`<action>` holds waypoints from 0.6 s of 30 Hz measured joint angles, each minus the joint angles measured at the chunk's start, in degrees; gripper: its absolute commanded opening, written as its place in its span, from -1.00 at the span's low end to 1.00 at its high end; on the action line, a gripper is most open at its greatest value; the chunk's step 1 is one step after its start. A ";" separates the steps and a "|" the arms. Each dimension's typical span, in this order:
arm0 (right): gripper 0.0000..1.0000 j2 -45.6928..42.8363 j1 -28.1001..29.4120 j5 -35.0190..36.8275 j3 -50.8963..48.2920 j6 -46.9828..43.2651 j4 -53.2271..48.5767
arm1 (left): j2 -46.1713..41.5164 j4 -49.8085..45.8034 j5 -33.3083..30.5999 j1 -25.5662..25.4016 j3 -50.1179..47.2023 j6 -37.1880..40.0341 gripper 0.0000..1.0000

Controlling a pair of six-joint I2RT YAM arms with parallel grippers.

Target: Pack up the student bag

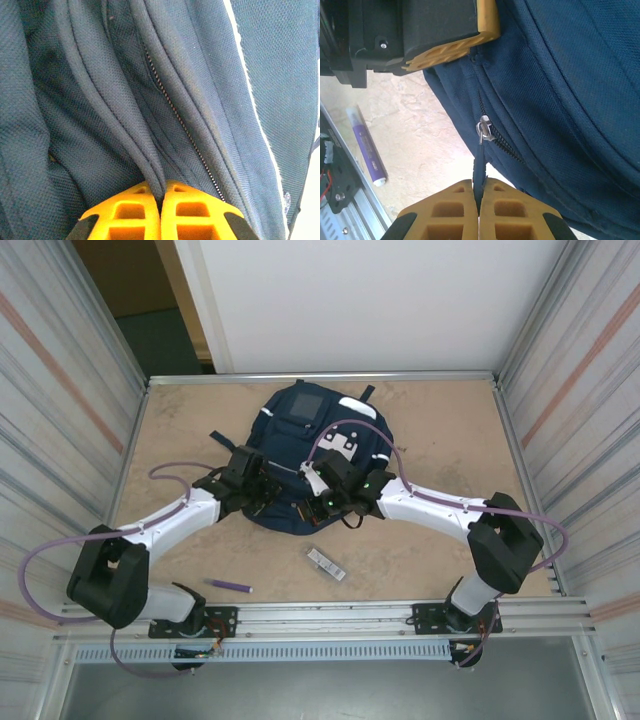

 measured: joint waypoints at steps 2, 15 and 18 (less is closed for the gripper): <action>-1.00 -0.37 -0.02 0.98 -0.31 -0.31 -0.28 | 0.00 -0.07 0.72 0.90 0.02 1.33 -1.00; -1.00 -6.21 -5.31 1.22 -6.05 0.76 2.56 | 18.08 -12.44 20.90 16.76 20.65 24.28 -0.51; -1.00 -2.78 -4.00 1.77 -2.14 1.49 2.01 | 21.55 -12.46 22.16 17.31 25.03 26.56 -0.31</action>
